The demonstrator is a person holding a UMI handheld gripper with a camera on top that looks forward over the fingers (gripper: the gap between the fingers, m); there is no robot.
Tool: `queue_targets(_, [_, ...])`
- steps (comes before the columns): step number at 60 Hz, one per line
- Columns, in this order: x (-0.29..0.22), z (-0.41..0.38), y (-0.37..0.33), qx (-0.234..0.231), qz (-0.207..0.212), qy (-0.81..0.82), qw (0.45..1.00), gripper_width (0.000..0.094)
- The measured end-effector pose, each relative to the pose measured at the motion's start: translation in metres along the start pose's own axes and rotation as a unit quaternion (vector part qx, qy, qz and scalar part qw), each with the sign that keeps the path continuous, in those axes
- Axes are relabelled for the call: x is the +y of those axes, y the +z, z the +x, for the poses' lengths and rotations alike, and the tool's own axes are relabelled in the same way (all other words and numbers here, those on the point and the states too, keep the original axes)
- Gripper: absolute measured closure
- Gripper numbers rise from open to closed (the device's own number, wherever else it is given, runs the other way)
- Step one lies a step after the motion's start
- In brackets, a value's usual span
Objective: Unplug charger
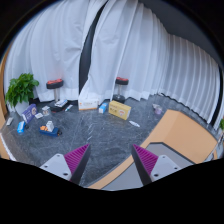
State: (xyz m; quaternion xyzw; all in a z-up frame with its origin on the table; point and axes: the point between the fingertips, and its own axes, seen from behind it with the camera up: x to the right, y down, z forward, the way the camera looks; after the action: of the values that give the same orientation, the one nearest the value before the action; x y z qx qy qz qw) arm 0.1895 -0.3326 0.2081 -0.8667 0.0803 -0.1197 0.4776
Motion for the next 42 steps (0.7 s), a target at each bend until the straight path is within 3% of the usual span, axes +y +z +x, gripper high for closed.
queue_targets(12, [0.002, -0.018, 0.0, 0.06, 0.0, 0.0, 0.998, 0.008])
queue_targets(23, [0.027, -0.047, -0.008, 0.082, -0.01, 0.007, 0.997, 0.0081])
queue_targets(29, [0.056, -0.084, -0.01, 0.073, -0.023, 0.024, 0.997, 0.0084])
queue_targets(36, [0.083, -0.157, 0.004, 0.027, -0.039, 0.042, 0.998, 0.0086])
queue_targets(42, [0.077, -0.222, 0.032, -0.013, -0.026, 0.045, 0.999, 0.0081])
